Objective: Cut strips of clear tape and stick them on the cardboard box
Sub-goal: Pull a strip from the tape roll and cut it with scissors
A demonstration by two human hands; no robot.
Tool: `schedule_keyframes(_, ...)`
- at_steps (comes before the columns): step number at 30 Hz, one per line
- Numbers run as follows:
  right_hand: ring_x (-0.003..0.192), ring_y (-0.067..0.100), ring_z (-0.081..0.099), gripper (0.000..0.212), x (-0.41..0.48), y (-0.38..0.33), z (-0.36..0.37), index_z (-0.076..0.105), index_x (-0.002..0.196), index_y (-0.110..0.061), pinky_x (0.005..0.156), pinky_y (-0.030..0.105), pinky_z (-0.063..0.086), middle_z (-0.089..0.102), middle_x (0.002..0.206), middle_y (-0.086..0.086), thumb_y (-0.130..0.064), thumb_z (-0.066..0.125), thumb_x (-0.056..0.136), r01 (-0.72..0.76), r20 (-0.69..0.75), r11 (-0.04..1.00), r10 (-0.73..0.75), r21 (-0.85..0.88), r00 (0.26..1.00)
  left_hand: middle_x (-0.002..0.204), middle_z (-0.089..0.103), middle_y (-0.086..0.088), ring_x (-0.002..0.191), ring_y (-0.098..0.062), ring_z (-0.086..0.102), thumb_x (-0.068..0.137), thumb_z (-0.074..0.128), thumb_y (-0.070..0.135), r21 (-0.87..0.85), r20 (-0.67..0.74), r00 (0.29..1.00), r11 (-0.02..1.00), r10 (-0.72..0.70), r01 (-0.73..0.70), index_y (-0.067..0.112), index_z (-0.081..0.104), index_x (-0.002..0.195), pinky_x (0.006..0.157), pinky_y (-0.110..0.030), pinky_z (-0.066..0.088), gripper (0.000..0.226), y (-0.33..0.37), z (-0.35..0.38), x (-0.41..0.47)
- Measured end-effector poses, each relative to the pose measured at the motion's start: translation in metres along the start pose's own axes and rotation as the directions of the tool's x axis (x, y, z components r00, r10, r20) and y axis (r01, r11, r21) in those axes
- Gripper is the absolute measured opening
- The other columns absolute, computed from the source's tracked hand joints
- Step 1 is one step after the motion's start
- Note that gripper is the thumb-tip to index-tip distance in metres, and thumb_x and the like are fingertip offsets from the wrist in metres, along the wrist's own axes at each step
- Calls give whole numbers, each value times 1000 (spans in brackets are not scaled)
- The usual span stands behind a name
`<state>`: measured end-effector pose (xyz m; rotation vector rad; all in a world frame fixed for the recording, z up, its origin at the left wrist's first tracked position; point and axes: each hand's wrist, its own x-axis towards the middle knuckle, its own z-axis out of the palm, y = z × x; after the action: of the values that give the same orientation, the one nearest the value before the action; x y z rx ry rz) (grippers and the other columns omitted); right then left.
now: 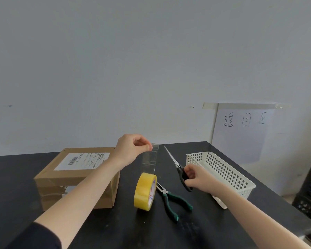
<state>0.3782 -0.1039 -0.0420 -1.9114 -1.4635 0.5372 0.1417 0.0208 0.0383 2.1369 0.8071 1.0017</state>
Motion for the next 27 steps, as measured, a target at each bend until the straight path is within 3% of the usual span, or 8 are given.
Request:
schedule_keyframes(3,79,11,59,30,-6,-9,-7,59,100,-11,79,29,52,62,85,-1,-19,79,78,30,3,993,-30,116,1000,79,71,13,76,6,63,80,77,23,-4,-3,1000,1000,-3,3,25,72,78,69,-14,45,5,-1,-1,0)
schedule_keyframes(5,82,12,59,41,-9,-15,-14,58,103,-14,84,35,52,61,88,-1,-34,81,75,19,13,991,-20,132,1000,79,72,12,77,6,63,80,77,23,-10,-5,1000,1000,-6,5,23,73,78,70,-14,45,5,-1,-1,1)
schedule_keyframes(8,90,18,57,81,-15,-27,-23,55,113,-11,90,41,49,57,96,4,-59,80,52,-42,91,998,37,55,995,79,72,13,77,6,63,80,77,23,-12,-6,1000,1000,-6,6,23,73,79,68,-13,44,4,-1,-1,1)
schedule_keyframes(11,89,21,49,106,-22,-38,-26,45,125,7,86,40,46,52,99,20,-61,73,48,-10,172,1000,9,7,985,78,72,13,77,7,63,80,77,23,-16,-5,1000,1000,-10,10,23,73,77,68,-13,43,5,-2,-1,1)
schedule_keyframes(13,88,25,53,103,-26,-43,-27,47,121,7,85,39,47,53,103,25,-63,71,50,27,197,999,-19,-36,980,78,72,13,76,7,63,79,77,24,-12,-5,1000,1000,-14,14,25,73,76,69,-14,44,6,-3,-2,2)
schedule_keyframes(17,72,12,41,73,-22,-43,-28,50,89,-11,68,27,34,44,82,-1,-69,72,52,62,187,993,-43,-99,981,78,72,13,77,8,62,79,77,24,-7,-3,1000,1000,-16,16,27,72,75,69,-14,44,7,-3,-3,3)
schedule_keyframes(22,72,13,42,80,-19,-51,-32,52,92,-2,68,30,33,45,81,-1,-68,73,53,134,182,969,-96,-209,979,80,72,13,76,8,62,79,77,25,-4,-3,1000,1000,-18,18,26,72,76,69,-14,44,6,-3,-3,3)
schedule_keyframes(27,82,13,50,60,-10,-64,-38,55,90,-19,74,27,41,50,91,-6,-66,77,60,180,182,908,-118,-379,976,79,72,13,77,6,63,79,77,25,-12,5,1000,1000,-11,11,27,72,76,70,-16,45,6,-2,-3,3)
